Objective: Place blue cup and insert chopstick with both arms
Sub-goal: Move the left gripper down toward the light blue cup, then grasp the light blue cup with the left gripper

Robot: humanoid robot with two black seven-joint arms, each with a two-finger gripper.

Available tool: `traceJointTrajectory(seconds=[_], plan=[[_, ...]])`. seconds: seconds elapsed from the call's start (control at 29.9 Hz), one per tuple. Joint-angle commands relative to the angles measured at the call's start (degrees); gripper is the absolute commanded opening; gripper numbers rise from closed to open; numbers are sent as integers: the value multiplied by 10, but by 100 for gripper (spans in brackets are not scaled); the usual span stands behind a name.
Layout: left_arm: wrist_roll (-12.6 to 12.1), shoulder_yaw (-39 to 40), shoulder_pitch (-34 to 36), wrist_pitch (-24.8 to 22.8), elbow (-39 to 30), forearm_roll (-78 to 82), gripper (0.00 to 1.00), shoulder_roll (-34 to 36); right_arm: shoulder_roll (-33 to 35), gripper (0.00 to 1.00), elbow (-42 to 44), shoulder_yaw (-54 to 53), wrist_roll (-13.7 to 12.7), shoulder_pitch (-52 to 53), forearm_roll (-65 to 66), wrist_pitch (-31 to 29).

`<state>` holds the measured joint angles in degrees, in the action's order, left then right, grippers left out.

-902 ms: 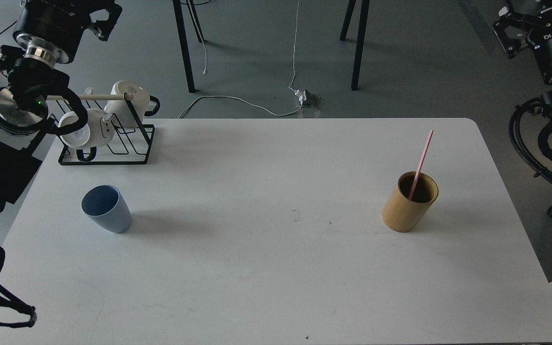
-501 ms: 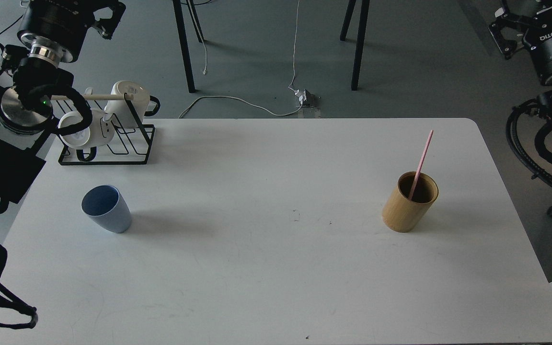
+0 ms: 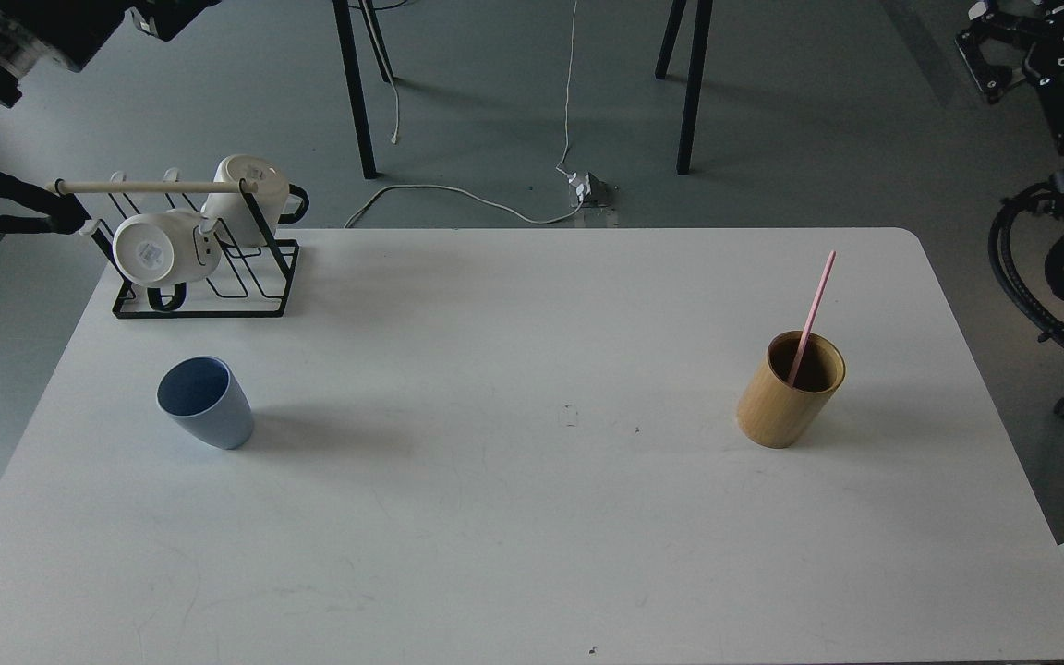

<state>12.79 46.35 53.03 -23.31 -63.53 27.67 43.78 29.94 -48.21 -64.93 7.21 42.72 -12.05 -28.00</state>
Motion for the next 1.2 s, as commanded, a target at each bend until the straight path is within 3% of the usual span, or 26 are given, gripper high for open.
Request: traceJointTrajectory(seconds=[0.0, 0.1, 0.3, 0.47, 0.57, 0.74, 1.04, 1.17], plan=[[-1, -2, -6, -21, -54, 121, 100, 55, 1, 100, -5, 0, 0, -1, 0, 0], [2, -32, -19, -45, -93, 220, 99, 110, 7, 100, -20, 0, 0, -3, 1, 0], [11, -85, -21, -47, -121, 322, 99, 184, 19, 100, -29, 4, 0, -3, 2, 0], [10, -145, -24, -47, -217, 416, 93, 249, 22, 100, -29, 4, 0, -2, 4, 0], [10, -196, -26, -31, -230, 494, 90, 256, 24, 100, -29, 2, 0, -3, 4, 0], [14, -262, -28, 25, -191, 654, 86, 236, 24, 100, -30, 2, 0, -3, 4, 0], [88, -373, -43, 107, -34, 703, 80, 185, 24, 100, -29, 2, 0, -4, 4, 0], [94, -378, -51, 118, 25, 705, 79, 150, 21, 100, -29, 4, 0, -4, 5, 0]])
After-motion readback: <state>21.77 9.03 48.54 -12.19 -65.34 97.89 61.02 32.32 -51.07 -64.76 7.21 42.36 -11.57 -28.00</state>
